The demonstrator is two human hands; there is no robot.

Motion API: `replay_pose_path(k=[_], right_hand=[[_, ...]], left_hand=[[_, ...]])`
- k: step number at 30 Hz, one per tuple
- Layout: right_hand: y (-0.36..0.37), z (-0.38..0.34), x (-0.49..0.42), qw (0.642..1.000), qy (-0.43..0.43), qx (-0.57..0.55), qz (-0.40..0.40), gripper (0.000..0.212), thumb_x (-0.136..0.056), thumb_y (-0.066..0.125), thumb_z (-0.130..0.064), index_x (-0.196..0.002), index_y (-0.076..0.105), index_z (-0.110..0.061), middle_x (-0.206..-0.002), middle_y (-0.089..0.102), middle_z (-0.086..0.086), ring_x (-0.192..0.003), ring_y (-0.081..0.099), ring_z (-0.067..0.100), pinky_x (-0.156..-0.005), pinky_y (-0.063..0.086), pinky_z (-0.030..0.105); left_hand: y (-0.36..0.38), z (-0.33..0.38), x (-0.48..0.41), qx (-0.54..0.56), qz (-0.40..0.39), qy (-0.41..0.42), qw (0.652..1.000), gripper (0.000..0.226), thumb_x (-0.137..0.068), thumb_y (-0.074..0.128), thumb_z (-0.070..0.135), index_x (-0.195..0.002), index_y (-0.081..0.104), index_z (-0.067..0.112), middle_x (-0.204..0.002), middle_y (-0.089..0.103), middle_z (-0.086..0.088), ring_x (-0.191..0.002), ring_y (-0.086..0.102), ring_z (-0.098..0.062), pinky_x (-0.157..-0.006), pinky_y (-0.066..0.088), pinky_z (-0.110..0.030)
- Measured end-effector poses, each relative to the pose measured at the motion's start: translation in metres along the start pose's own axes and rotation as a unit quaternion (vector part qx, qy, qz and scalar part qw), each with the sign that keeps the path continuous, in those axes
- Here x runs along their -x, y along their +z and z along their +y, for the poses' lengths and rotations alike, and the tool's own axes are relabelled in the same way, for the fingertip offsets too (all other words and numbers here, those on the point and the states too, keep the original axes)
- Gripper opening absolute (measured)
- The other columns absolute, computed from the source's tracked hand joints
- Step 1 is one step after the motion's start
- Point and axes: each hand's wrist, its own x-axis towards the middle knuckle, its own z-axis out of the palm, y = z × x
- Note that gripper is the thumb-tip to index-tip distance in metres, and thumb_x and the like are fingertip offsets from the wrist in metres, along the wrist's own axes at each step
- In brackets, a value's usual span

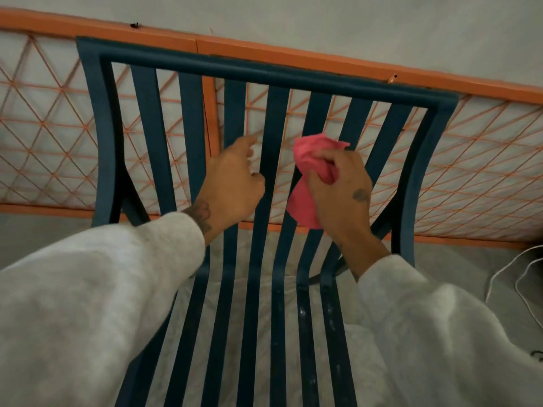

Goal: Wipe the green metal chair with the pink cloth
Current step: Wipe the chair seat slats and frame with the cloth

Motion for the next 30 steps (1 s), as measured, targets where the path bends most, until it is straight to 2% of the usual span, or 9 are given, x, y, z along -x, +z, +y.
replay_pose_path(k=[5, 9, 12, 14, 16, 18, 20, 25, 30], right_hand=[[0.030, 0.026, 0.005, 0.996, -0.050, 0.064, 0.022, 0.009, -0.088, 0.065, -0.009, -0.094, 0.070, -0.014, -0.108, 0.058, 0.002, -0.091, 0.051, 0.006, -0.082, 0.028, -0.005], [0.049, 0.051, 0.033, 0.995, -0.049, 0.083, 0.022, 0.013, -0.089, 0.062, -0.005, -0.096, 0.070, -0.013, -0.112, 0.058, 0.005, -0.092, 0.048, 0.005, -0.083, 0.026, -0.007], [0.063, 0.082, 0.068, 0.995, -0.020, 0.095, -0.036, 0.019, -0.091, 0.060, -0.003, -0.101, 0.072, -0.014, -0.114, 0.055, -0.001, -0.094, 0.050, 0.006, -0.083, 0.026, -0.008], [0.075, 0.107, 0.089, 0.991, -0.009, 0.115, -0.072, 0.021, -0.092, 0.059, -0.002, -0.102, 0.074, -0.014, -0.116, 0.058, -0.001, -0.097, 0.056, 0.010, -0.085, 0.028, -0.006], [0.089, 0.132, 0.108, 0.983, 0.011, 0.138, -0.118, 0.023, -0.090, 0.060, 0.000, -0.099, 0.076, -0.014, -0.115, 0.062, 0.003, -0.098, 0.061, 0.014, -0.087, 0.034, 0.001], [0.104, 0.155, 0.122, 0.971, 0.044, 0.160, -0.172, 0.023, -0.088, 0.061, 0.001, -0.096, 0.076, -0.015, -0.110, 0.065, 0.002, -0.097, 0.063, 0.013, -0.091, 0.041, 0.007], [0.116, 0.172, 0.131, 0.957, 0.073, 0.177, -0.216, 0.025, -0.087, 0.061, -0.002, -0.096, 0.076, -0.019, -0.108, 0.066, 0.001, -0.095, 0.065, 0.014, -0.094, 0.052, 0.024], [0.111, 0.167, 0.134, 0.922, 0.105, 0.225, -0.299, 0.022, -0.087, 0.061, -0.006, -0.098, 0.076, -0.019, -0.106, 0.068, 0.004, -0.093, 0.066, 0.021, -0.086, 0.055, 0.030], [0.097, 0.147, 0.142, 0.850, 0.100, 0.298, -0.423, 0.023, -0.093, 0.056, -0.010, -0.110, 0.071, -0.013, -0.112, 0.067, 0.007, -0.102, 0.064, 0.025, -0.094, 0.054, 0.038]], left_hand=[[0.022, -0.029, 0.004, 0.121, -0.073, -0.041, 0.989, 0.060, -0.088, 0.047, -0.011, -0.141, 0.044, 0.017, -0.116, 0.054, 0.007, -0.105, 0.058, -0.009, -0.072, 0.046, -0.003], [0.047, -0.068, 0.019, 0.174, -0.106, -0.078, 0.976, 0.066, -0.084, 0.048, -0.010, -0.141, 0.045, 0.024, -0.126, 0.058, -0.002, -0.106, 0.060, -0.011, -0.074, 0.054, -0.018], [0.070, -0.097, 0.040, 0.184, -0.148, -0.112, 0.965, 0.074, -0.076, 0.051, -0.002, -0.141, 0.043, 0.033, -0.128, 0.060, -0.001, -0.117, 0.058, -0.017, -0.088, 0.055, -0.037], [0.084, -0.115, 0.054, 0.171, -0.157, -0.134, 0.963, 0.078, -0.080, 0.047, -0.010, -0.142, 0.039, 0.037, -0.126, 0.060, 0.005, -0.120, 0.056, -0.015, -0.089, 0.053, -0.030], [0.095, -0.127, 0.067, 0.144, -0.164, -0.149, 0.964, 0.078, -0.085, 0.044, -0.014, -0.145, 0.034, 0.036, -0.126, 0.057, 0.008, -0.120, 0.053, -0.013, -0.089, 0.050, -0.025], [0.105, -0.140, 0.081, 0.115, -0.185, -0.163, 0.962, 0.077, -0.087, 0.045, -0.012, -0.148, 0.029, 0.032, -0.141, 0.049, 0.001, -0.131, 0.044, -0.018, -0.105, 0.042, -0.033], [0.116, -0.153, 0.093, 0.086, -0.207, -0.189, 0.956, 0.076, -0.088, 0.045, -0.009, -0.151, 0.024, 0.029, -0.149, 0.041, -0.003, -0.138, 0.039, -0.023, -0.112, 0.036, -0.042], [0.136, -0.170, 0.117, 0.022, -0.226, -0.204, 0.952, 0.059, -0.092, 0.048, 0.000, -0.147, 0.036, 0.017, -0.145, 0.047, -0.004, -0.131, 0.047, -0.026, -0.108, 0.040, -0.039], [0.132, -0.170, 0.131, -0.004, -0.230, -0.204, 0.952, 0.038, -0.093, 0.054, 0.007, -0.129, 0.056, 0.017, -0.122, 0.064, -0.004, -0.110, 0.062, -0.023, -0.089, 0.050, -0.030]])
